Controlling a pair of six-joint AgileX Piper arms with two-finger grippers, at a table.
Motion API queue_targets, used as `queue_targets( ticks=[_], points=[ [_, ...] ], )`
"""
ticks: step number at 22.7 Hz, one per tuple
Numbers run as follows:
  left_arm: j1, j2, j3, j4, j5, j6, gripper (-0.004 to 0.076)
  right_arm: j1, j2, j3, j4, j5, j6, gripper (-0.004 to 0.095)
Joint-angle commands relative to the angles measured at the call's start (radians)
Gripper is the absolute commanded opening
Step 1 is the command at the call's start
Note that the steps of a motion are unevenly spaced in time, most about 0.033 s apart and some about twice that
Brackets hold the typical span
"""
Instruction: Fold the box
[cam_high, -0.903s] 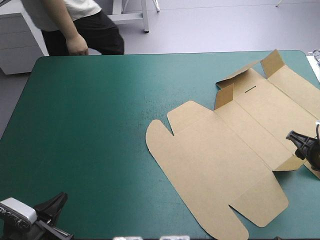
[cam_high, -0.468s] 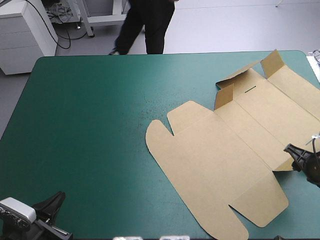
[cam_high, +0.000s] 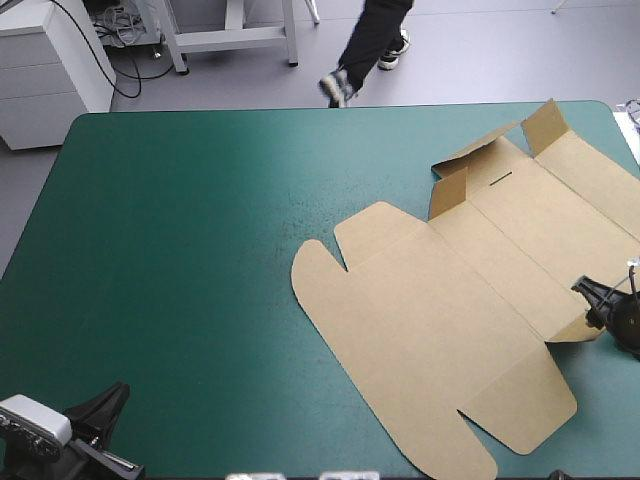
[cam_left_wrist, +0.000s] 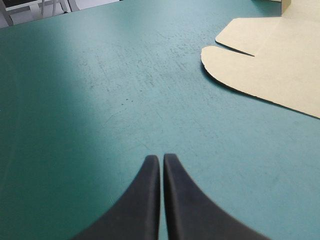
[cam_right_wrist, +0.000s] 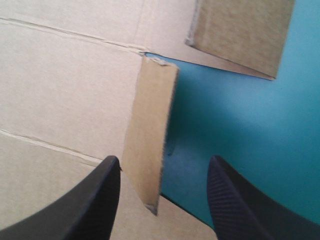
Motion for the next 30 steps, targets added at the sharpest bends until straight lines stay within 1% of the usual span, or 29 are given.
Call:
queue_targets(
  ticks=[1, 7, 10, 14, 19, 20, 24, 28, 30],
  points=[
    [0.002, 0.0, -0.021, -0.004, -0.074, -0.004, 0.0006, -0.01, 0.029, -0.026, 0.056, -0.068, -0.046, 0.0487],
    [0.002, 0.0, -0.021, -0.004, -0.074, -0.004, 0.0006, -0.01, 0.137, -0.026, 0.08, -0.115, -0.069, 0.0487],
    [0.002, 0.0, -0.021, -0.003, -0.074, -0.004, 0.0006, -0.01, 0.154, -0.026, 0.078, -0.137, -0.069, 0.0447],
    [0.002, 0.0, -0.021, -0.001, -0.074, -0.004, 0.0006, -0.01, 0.179, -0.026, 0.08, -0.131, -0.069, 0.0423],
    [0.002, 0.0, -0.021, 0.004, -0.074, -0.002, 0.0006, -0.008, 0.21, -0.026, 0.122, -0.136, -0.072, 0.0417],
    [0.002, 0.002, -0.021, 0.006, -0.074, -0.002, 0.0006, -0.008, 0.212, -0.026, 0.124, -0.136, -0.078, 0.0401],
    [0.002, 0.002, -0.021, 0.006, -0.074, -0.002, 0.0006, -0.008, 0.233, -0.026, 0.118, -0.13, -0.089, 0.024],
    [0.002, 0.002, -0.021, 0.01, -0.074, -0.002, 0.0006, -0.008, 0.242, -0.026, 0.115, -0.132, -0.101, -0.0002],
    [0.002, 0.002, -0.021, 0.01, -0.074, -0.002, 0.0006, -0.008, 0.242, -0.026, 0.115, -0.13, -0.115, -0.0016]
  ],
)
